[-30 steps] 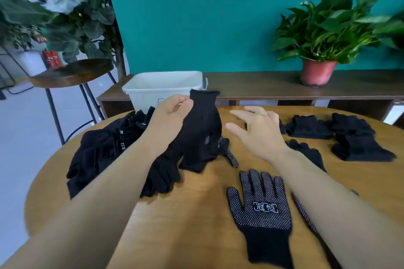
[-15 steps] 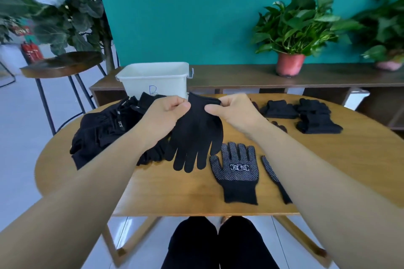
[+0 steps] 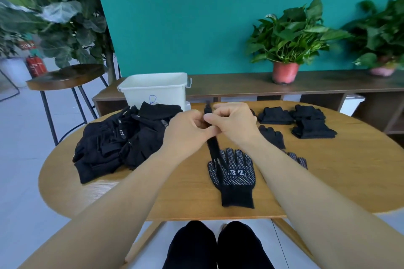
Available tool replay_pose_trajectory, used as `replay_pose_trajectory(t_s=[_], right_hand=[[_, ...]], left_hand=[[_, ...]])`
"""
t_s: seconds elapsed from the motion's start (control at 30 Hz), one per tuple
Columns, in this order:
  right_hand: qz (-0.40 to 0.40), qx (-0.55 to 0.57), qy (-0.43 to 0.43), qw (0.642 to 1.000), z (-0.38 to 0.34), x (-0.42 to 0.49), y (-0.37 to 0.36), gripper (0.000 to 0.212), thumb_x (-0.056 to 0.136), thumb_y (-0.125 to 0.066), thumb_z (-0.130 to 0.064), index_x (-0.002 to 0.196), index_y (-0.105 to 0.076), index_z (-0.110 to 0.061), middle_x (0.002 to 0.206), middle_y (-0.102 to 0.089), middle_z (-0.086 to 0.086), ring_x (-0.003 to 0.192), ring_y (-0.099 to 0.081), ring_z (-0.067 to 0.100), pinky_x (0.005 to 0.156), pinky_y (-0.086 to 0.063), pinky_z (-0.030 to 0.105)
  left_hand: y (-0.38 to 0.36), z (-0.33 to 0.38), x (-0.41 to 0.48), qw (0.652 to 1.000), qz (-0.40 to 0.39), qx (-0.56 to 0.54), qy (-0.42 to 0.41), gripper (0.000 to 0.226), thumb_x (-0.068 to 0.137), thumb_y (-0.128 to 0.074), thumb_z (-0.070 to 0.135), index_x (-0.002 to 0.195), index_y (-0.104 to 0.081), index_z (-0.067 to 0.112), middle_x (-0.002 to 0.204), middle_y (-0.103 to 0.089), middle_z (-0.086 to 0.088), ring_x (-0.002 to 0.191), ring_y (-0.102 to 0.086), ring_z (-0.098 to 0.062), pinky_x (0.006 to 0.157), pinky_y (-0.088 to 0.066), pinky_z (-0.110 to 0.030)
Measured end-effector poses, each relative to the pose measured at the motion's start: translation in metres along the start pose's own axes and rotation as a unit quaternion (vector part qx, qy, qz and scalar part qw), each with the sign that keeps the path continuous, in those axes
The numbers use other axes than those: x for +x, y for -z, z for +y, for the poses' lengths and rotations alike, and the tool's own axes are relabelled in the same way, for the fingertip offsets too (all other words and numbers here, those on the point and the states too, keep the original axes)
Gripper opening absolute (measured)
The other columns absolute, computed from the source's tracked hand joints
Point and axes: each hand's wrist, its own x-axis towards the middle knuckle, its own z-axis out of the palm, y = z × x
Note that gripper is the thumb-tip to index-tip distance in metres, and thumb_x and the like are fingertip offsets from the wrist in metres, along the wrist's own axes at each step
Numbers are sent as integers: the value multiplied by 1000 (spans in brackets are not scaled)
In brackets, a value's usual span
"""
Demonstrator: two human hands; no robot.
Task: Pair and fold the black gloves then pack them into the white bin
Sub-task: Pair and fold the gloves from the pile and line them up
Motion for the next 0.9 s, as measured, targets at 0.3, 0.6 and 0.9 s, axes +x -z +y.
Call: replay_pose_trajectory(t_s=[0.3, 0.6, 0.9], right_hand=[[-71, 136, -134, 979, 26, -12, 63, 45, 83, -74, -31, 124, -63, -16, 120, -65, -2, 109, -60, 13, 96, -43, 31], [-136, 143, -139, 971, 56, -25, 121, 24, 91, -66, -18, 69, -71, -11, 74, -73, -1, 69, -65, 2, 76, -46, 24], [-61, 113, -133, 983, 90, -7, 164, 29, 94, -64, -22, 67, -73, -18, 81, -75, 0, 77, -66, 6, 92, -46, 31]], left_hand=[[-11, 16, 3, 959, -88, -262, 62, 21, 87, -70, 3, 98, -72, 21, 79, -75, 11, 74, -71, -5, 66, -56, -18], [-48, 11, 11, 943, -236, -229, 55, 26, 86, -73, 23, 60, -71, 26, 66, -64, 8, 67, -56, -8, 74, -44, -23], [-114, 43, 46, 941, -200, -265, 69, 17, 85, -70, 42, 87, -77, 27, 103, -75, 5, 107, -65, -22, 107, -41, -49]])
